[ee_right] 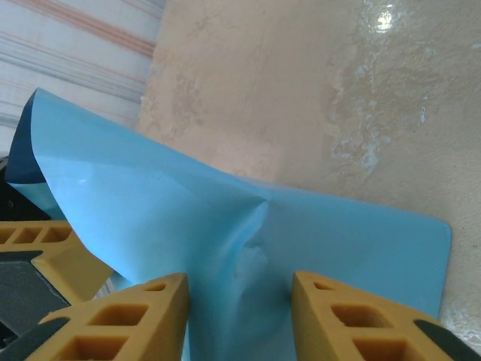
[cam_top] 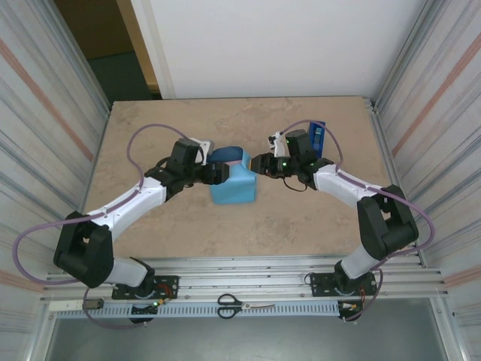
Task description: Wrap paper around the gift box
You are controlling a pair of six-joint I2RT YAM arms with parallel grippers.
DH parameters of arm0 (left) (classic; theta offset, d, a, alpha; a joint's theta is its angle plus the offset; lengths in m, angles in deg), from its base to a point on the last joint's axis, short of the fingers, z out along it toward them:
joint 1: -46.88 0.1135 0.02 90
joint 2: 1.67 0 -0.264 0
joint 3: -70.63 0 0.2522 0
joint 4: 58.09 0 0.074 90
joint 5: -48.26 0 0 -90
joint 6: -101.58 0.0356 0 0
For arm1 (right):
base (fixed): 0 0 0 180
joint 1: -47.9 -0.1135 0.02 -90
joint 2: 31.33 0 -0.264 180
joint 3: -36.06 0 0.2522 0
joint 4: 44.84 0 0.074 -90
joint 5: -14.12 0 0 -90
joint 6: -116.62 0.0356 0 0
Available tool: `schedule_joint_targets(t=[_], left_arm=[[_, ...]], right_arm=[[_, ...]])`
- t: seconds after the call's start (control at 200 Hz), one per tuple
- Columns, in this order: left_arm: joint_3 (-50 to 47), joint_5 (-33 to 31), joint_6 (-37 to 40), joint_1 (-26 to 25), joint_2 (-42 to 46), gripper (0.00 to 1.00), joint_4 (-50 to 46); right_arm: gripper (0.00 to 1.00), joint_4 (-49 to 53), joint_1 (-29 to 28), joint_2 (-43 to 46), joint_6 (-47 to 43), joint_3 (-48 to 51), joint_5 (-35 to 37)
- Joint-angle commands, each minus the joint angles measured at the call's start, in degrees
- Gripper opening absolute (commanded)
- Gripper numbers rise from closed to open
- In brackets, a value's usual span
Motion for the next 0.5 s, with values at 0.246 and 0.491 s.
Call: schedule_joint_targets(t=[0.246, 0.491], left_arm=[[0.23, 0.49, 2.16, 0.24, -2.43, 0.78, -2.33], [0.08, 0.67, 1.96, 0.28, -2.43, 0.77, -2.54]], right_arm=[[0.52, -0.03, 6.08, -2.24, -0.41, -5.20, -8.88], [0.49, -3.17, 7.44, -6.61, 2.04, -6.75, -8.94]])
